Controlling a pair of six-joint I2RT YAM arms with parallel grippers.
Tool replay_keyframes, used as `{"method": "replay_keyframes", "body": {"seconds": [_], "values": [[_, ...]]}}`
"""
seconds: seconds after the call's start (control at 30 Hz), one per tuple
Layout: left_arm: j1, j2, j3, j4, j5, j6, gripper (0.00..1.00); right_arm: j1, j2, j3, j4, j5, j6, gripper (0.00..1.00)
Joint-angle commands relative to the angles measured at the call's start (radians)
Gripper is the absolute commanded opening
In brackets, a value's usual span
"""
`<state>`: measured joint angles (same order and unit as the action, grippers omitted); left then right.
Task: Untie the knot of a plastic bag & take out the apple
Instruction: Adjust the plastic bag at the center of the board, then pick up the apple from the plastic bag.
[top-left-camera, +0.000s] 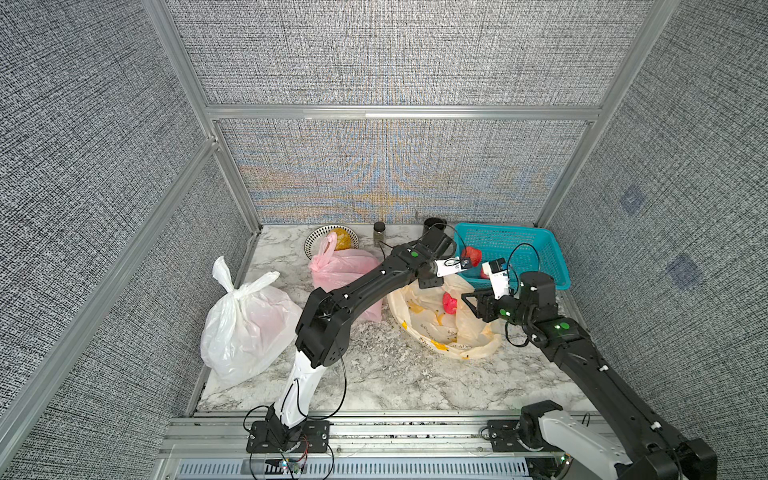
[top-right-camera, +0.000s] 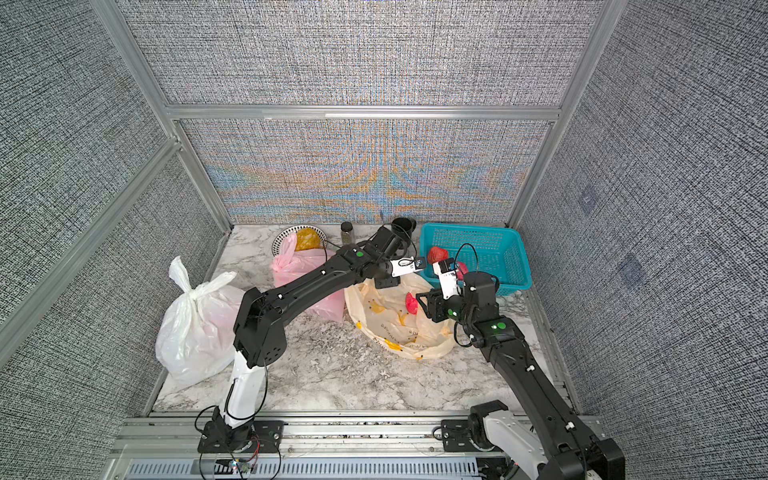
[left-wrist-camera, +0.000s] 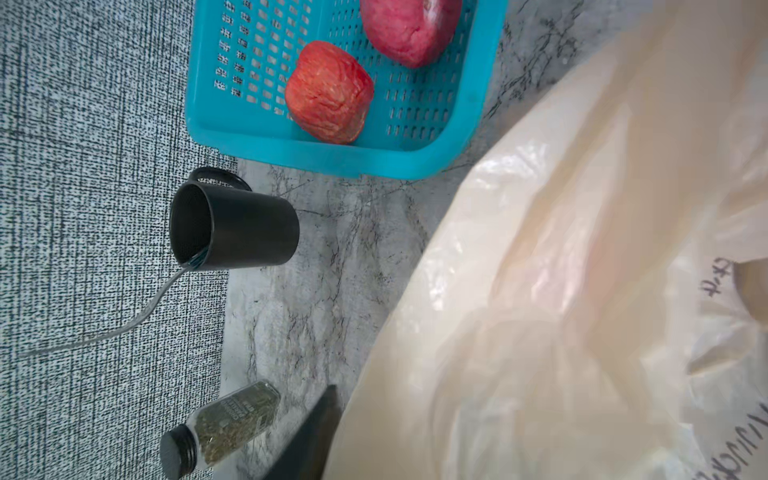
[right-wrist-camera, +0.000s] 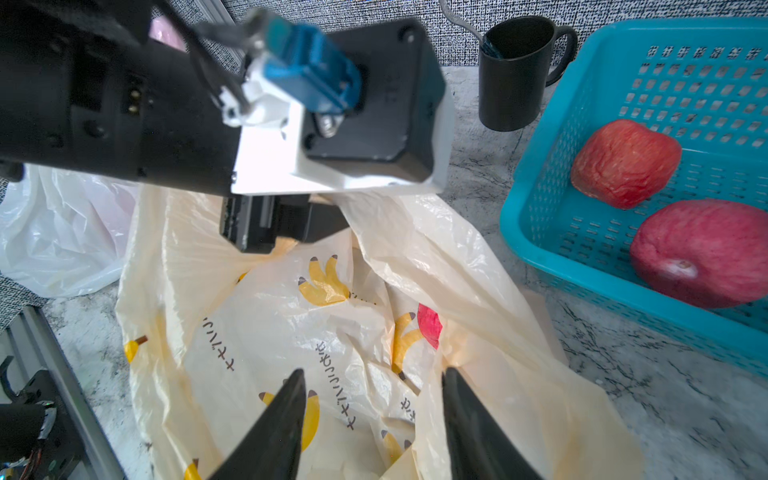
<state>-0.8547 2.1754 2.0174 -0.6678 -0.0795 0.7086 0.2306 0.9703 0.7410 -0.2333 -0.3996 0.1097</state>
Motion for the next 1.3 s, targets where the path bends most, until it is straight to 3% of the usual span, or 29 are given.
{"method": "replay_keyframes", "body": {"seconds": [0.0,0.23,0.6,0.77,1.0,1.13,1.27], "values": [[0.002,0.017,0.032,-0.033,-0.027,-0.082,0.02,0.002,-0.004,0.0,0.023,-0.037,0.016,0.52],[0.007,0.011,0.079,-0.141,-0.004,-0.263,0.0,0.017,0.024,0.0,0.031,-0.166,0.051,0.49],[0.023,-0.016,0.188,-0.409,0.017,-0.657,0.0,0.141,0.147,0.036,-0.008,-0.087,0.054,0.47],[0.026,-0.112,0.076,-0.438,0.063,-0.83,0.0,0.142,0.192,0.026,0.025,0.032,0.081,0.47],[0.026,-0.308,-0.266,-0.246,0.19,-1.041,0.0,0.156,0.293,0.042,0.068,0.08,0.079,0.47],[0.025,-0.351,-0.391,-0.135,0.179,-1.078,0.0,0.198,0.334,0.052,0.116,0.073,0.077,0.47],[0.023,-0.357,-0.424,-0.083,0.145,-1.075,0.0,0.234,0.359,0.087,0.127,0.075,0.069,0.47]]}}
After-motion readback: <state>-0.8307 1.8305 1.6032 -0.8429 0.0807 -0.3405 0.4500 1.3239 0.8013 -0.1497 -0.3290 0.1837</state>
